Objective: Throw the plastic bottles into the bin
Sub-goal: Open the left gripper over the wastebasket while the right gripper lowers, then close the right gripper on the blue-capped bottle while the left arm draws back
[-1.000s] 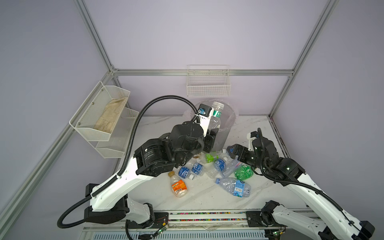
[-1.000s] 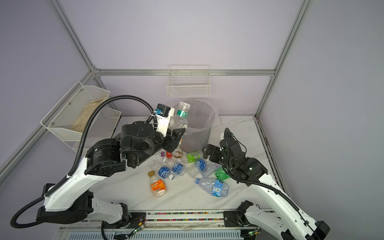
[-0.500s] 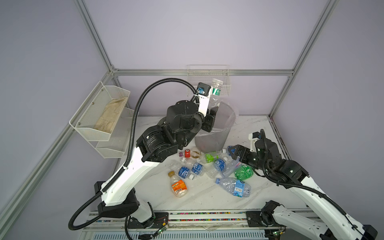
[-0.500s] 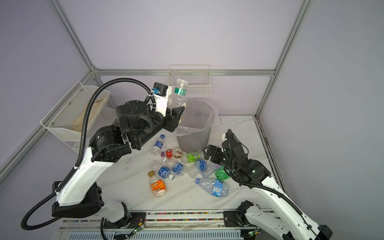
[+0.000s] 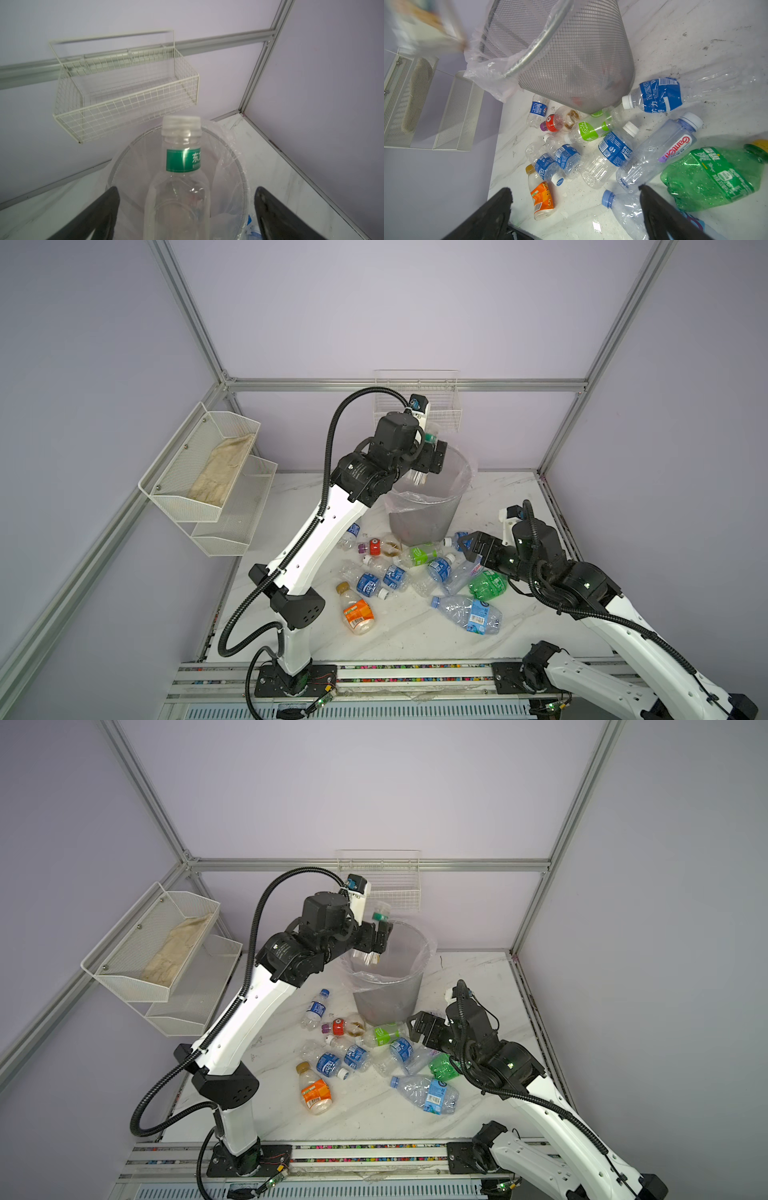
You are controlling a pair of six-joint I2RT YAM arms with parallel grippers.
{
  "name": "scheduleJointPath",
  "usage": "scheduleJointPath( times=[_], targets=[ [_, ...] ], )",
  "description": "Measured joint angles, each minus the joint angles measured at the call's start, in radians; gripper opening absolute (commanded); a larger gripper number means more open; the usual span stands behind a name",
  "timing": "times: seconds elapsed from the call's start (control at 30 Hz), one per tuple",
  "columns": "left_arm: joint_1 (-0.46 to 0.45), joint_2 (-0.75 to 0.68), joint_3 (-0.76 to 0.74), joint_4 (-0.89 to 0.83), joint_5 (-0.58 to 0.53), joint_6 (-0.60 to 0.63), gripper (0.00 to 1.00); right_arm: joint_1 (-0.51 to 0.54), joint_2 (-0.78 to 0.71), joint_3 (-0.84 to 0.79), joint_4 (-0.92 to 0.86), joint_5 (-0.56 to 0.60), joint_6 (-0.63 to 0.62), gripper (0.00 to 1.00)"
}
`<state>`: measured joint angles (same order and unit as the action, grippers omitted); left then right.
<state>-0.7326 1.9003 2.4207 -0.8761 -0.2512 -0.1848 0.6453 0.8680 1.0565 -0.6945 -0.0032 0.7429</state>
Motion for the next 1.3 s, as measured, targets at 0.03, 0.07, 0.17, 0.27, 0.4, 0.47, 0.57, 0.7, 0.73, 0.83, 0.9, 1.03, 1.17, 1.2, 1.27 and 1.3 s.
scheduleJointPath(
  times=[0.03,0.07,0.17,0.27,0.4,0.47,0.57,0.7,0.73,0.83,0.9,1.03,1.17,1.2,1.27,1.3],
  targets=[
    [0.0,0.003,0.0,-0.018,0.005,-0.006,1.0,0.0,-0.007,0.0,-0.003,0.0,0.0,0.98],
    [-0.001,0.001,0.0,-0.029,0.009,-0.007,1.0,0.0,-0.015,0.0,-0.005,0.0,0.0,0.98],
    [-0.008,-0.042,0.0,-0.031,0.014,-0.014,1.0,0.0,-0.029,0.0,-0.007,0.0,0.0,0.98],
    [-0.018,-0.126,-0.009,-0.025,0.016,-0.014,1.0,0.0,-0.031,0.0,-0.007,-0.002,0.0,0.98],
    [-0.048,-0.309,-0.129,0.026,0.003,-0.026,1.0,0.0,-0.024,0.0,-0.007,-0.008,0.0,0.98],
    [-0.082,-0.409,-0.227,0.055,-0.014,-0.038,1.0,0.0,-0.016,0.0,-0.007,-0.015,-0.003,0.98],
    [-0.141,-0.542,-0.404,0.1,-0.048,-0.051,1.0,0.0,-0.002,-0.005,-0.008,-0.023,-0.016,0.97],
    [-0.211,-0.68,-0.651,0.126,-0.097,-0.101,1.0,0.0,0.024,-0.039,-0.025,-0.04,-0.036,0.98],
    [-0.228,-0.711,-0.716,0.134,-0.11,-0.121,1.0,0.0,0.033,-0.053,-0.033,-0.043,-0.041,0.98],
    [-0.289,-0.807,-0.905,0.138,-0.157,-0.192,1.0,0.002,0.057,-0.089,-0.065,-0.039,-0.047,0.98],
    [-0.33,-0.873,-1.013,0.135,-0.183,-0.247,1.0,0.009,0.064,-0.106,-0.089,-0.022,-0.041,0.98],
    [-0.397,-1.007,-1.185,0.137,-0.22,-0.36,1.0,0.04,0.062,-0.136,-0.114,0.03,0.0,0.98],
    [-0.449,-1.086,-1.308,0.138,-0.244,-0.461,1.0,0.073,0.065,-0.182,-0.123,0.076,0.099,0.98],
    [-0.46,-1.095,-1.33,0.138,-0.247,-0.482,1.0,0.077,0.068,-0.196,-0.123,0.08,0.13,0.98],
    [-0.477,-1.099,-1.363,0.138,-0.252,-0.514,1.0,0.087,0.069,-0.236,-0.119,0.085,0.204,0.97],
    [-0.483,-1.099,-1.376,0.137,-0.253,-0.53,1.0,0.091,0.067,-0.261,-0.117,0.085,0.251,0.97]
  ],
)
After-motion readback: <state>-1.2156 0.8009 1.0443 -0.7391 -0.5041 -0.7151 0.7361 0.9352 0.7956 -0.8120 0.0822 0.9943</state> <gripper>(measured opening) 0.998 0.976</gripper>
